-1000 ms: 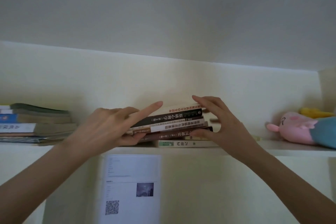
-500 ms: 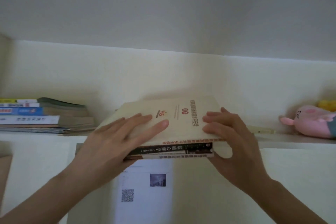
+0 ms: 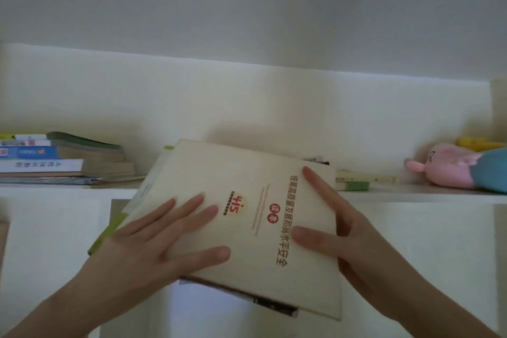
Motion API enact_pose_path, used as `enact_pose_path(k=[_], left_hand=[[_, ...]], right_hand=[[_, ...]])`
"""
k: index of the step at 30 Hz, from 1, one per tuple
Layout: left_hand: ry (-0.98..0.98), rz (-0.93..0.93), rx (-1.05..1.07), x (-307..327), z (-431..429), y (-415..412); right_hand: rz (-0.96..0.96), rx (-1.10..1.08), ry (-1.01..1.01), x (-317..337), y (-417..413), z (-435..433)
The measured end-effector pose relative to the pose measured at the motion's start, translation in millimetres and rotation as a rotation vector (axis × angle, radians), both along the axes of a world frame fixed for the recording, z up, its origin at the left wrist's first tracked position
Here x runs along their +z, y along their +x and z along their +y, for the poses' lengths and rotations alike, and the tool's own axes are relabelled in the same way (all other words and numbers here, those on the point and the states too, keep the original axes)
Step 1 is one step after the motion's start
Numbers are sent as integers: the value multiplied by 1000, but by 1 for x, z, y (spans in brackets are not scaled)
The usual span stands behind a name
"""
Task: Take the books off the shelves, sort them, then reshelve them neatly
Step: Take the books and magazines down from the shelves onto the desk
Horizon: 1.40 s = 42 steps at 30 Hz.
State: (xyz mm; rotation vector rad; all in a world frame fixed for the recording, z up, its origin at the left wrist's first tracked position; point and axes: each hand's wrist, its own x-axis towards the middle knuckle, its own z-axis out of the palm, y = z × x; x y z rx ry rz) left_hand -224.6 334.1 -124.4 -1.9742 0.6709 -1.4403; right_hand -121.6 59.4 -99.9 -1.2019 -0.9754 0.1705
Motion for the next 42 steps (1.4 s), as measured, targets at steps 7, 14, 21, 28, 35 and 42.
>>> enact_pose_path(k=[7, 14, 21, 28, 35, 42], left_hand=[[36, 40, 55, -44, 5, 2], [-75, 42, 8, -118, -14, 13], [-165, 227, 97, -231, -27, 49], [-254, 531, 60, -336, -38, 80], [-289, 880, 75, -435, -45, 95], [-324, 1369, 209, -507, -48, 100]], right_hand=[[38, -32, 55, -67, 7, 8], [14, -142, -45, -130, 15, -7], [207, -224, -217, -223, 33, -24], [391, -262, -377, -316, 52, -41], [554, -241, -532, -402, 72, -47], [604, -188, -822, -498, 96, -49]])
